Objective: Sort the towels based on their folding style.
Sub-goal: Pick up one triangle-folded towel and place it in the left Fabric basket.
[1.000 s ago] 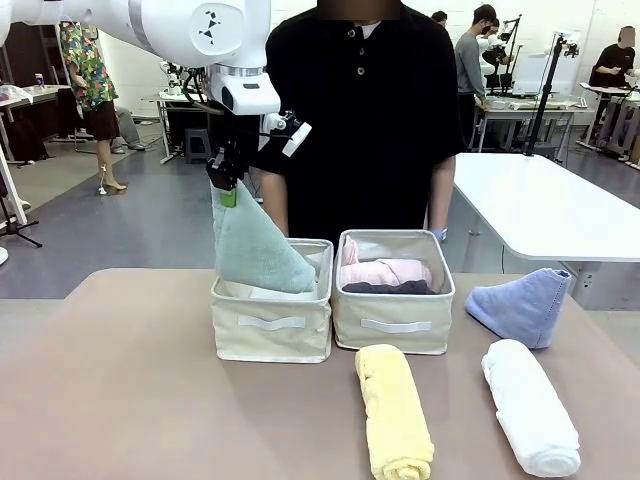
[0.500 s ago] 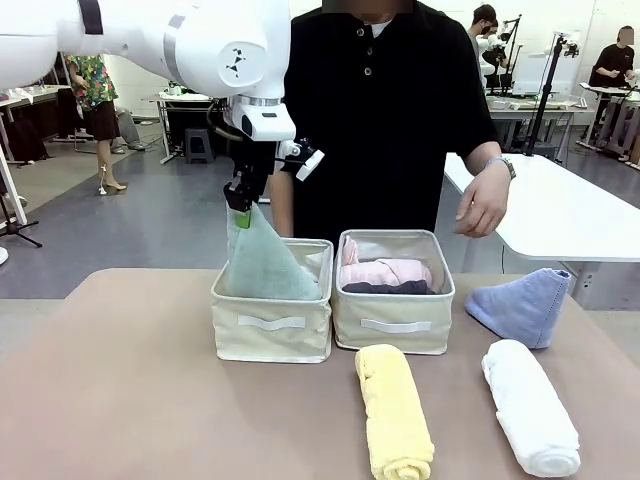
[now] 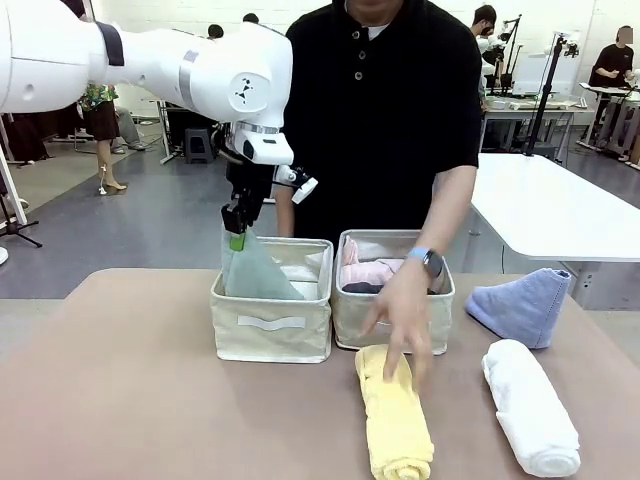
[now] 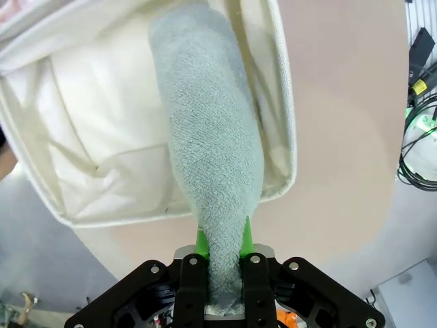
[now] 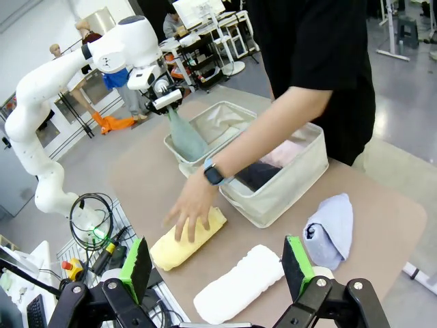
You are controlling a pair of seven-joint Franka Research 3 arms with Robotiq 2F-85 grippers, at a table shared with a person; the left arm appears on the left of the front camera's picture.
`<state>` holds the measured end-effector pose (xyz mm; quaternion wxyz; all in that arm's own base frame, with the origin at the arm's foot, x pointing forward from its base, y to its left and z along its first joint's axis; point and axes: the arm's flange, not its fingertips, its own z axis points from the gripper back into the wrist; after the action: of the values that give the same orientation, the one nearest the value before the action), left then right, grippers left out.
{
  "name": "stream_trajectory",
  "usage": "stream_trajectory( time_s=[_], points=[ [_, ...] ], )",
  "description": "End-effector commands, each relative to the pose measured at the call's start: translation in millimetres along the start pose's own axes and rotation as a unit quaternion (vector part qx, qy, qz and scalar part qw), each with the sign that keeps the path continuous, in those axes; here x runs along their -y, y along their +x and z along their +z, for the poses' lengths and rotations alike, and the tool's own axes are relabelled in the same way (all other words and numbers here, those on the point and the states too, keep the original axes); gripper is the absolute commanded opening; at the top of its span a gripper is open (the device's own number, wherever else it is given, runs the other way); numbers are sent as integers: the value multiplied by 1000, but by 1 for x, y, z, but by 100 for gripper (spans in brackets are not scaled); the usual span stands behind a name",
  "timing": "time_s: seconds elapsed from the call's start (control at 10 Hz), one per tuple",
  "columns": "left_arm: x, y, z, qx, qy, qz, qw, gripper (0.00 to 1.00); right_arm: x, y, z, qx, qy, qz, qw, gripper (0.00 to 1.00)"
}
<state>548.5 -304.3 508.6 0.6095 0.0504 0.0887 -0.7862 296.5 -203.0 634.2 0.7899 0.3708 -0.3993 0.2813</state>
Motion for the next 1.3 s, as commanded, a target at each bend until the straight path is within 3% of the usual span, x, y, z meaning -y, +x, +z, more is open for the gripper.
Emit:
stream_trajectory(
  time_s=[0.0, 0.3, 0.6, 1.2],
  points=[
    [-1, 0, -9, 22, -27, -17, 999, 18, 1, -1, -1, 6, 6, 5, 1000, 100],
    [-1, 9, -28, 42, -42, -10, 998, 18, 1, -1, -1, 6, 6, 5, 1000, 100],
    [4, 12, -39, 30, -37, 38, 998, 18, 1, -1, -1, 6, 6, 5, 1000, 100],
    [6, 14, -60, 10, -24, 50, 998, 18, 1, -1, -1, 6, 6, 5, 1000, 100]
  ],
)
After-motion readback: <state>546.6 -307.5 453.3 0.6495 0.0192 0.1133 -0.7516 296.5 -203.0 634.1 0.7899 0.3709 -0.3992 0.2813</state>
